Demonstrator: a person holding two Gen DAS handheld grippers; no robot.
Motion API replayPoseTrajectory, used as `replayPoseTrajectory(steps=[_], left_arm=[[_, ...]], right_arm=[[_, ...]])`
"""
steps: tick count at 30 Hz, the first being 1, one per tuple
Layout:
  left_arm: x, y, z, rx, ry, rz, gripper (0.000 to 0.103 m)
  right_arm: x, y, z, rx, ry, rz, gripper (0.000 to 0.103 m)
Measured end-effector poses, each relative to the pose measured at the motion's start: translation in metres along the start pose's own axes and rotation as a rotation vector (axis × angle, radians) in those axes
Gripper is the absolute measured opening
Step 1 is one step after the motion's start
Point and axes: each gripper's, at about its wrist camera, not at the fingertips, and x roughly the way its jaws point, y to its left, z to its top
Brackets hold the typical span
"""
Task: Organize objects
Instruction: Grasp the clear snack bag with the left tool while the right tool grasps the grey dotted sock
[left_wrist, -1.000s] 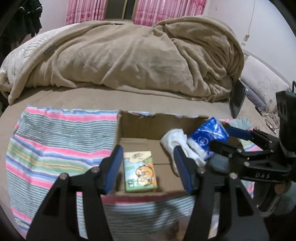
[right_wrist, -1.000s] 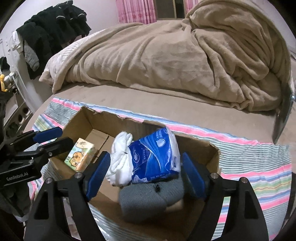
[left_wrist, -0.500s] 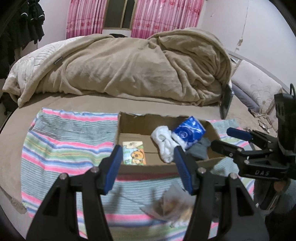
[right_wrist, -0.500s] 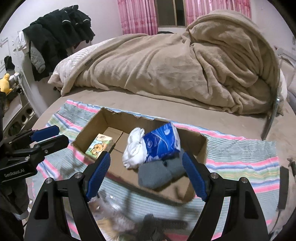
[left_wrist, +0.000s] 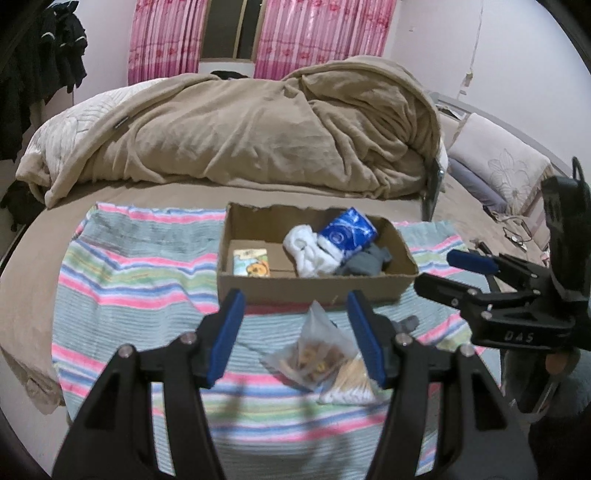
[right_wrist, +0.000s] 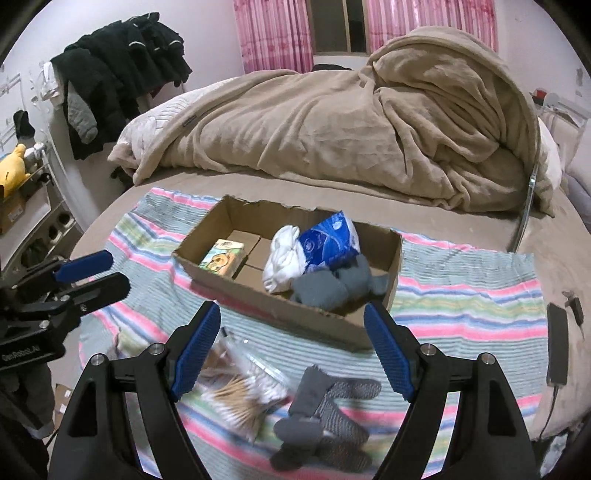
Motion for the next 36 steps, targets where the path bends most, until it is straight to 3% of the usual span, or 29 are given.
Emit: replayPoseTrajectory(steps=[2,14,36], left_arm=[[-0.003,0.0,-0.005,-0.015,-0.002,-0.001,0.083],[0.006,-0.003,-0.036,-0.021,0.062,0.012,0.083],[0.076,-0.009,-0.066,0.044,0.192,0.038,0.083]], right_arm=[[-0.006,0.003,-0.004,-0.001,-0.001,0.002,0.083],[-0.002,-0.002,-0.041,0.02,0.064,-0.005,0.083],[0.048,-0.031,-0.084,0.058,0.205,-0.027,0.083]])
